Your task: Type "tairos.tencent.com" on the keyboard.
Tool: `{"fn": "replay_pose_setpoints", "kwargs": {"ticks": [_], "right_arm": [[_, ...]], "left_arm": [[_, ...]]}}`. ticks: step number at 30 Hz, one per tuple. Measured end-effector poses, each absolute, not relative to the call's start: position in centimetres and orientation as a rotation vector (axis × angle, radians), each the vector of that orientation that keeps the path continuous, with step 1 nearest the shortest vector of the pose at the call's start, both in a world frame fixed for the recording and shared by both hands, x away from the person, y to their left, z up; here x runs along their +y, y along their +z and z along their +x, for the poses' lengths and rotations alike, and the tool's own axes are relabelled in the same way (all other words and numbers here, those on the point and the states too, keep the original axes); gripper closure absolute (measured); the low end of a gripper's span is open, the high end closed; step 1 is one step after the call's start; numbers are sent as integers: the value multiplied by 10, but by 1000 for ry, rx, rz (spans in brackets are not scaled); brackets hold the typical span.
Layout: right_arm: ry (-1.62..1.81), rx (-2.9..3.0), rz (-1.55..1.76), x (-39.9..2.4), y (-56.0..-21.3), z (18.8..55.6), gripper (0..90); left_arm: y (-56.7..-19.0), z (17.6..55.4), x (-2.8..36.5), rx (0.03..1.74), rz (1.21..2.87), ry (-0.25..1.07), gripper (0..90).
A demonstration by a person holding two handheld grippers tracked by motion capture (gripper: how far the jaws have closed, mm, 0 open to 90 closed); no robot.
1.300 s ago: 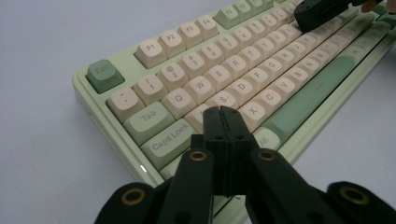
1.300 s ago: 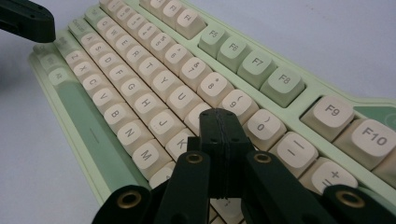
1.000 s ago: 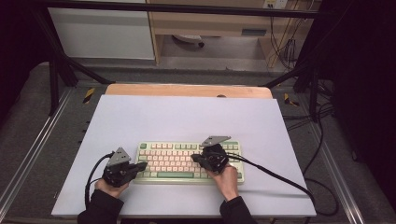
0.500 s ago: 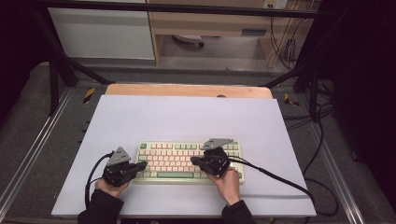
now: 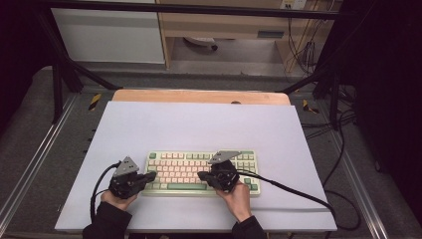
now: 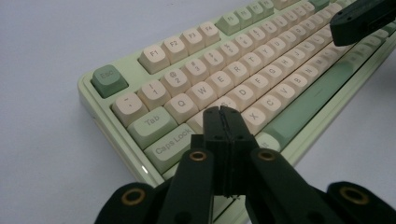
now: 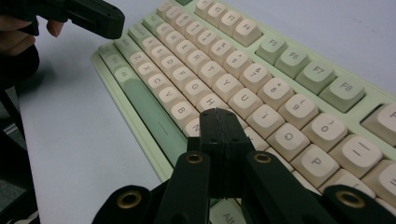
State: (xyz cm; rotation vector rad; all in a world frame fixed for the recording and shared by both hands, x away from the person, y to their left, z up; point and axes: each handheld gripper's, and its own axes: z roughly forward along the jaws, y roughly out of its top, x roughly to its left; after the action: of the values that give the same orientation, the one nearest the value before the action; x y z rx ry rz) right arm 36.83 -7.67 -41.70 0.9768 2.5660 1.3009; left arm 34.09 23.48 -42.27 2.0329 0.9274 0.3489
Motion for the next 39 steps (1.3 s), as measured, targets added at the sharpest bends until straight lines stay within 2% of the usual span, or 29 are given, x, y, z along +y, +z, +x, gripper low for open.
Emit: {"fn": "replay_pose_setpoints", "kwargs": {"ticks": [26,33,39], "right_arm": [[1232,2597,959,-66,-432,369,900],[1274,2565,945,-71,-421,367,900],[1313,2514,976,-91,-407,368,879]], "left_arm": [[-422,340,235,920,2031,354,899],[-421,340,235,918,2029,353,899],[-419,339,235,917,2024,359,894]]}}
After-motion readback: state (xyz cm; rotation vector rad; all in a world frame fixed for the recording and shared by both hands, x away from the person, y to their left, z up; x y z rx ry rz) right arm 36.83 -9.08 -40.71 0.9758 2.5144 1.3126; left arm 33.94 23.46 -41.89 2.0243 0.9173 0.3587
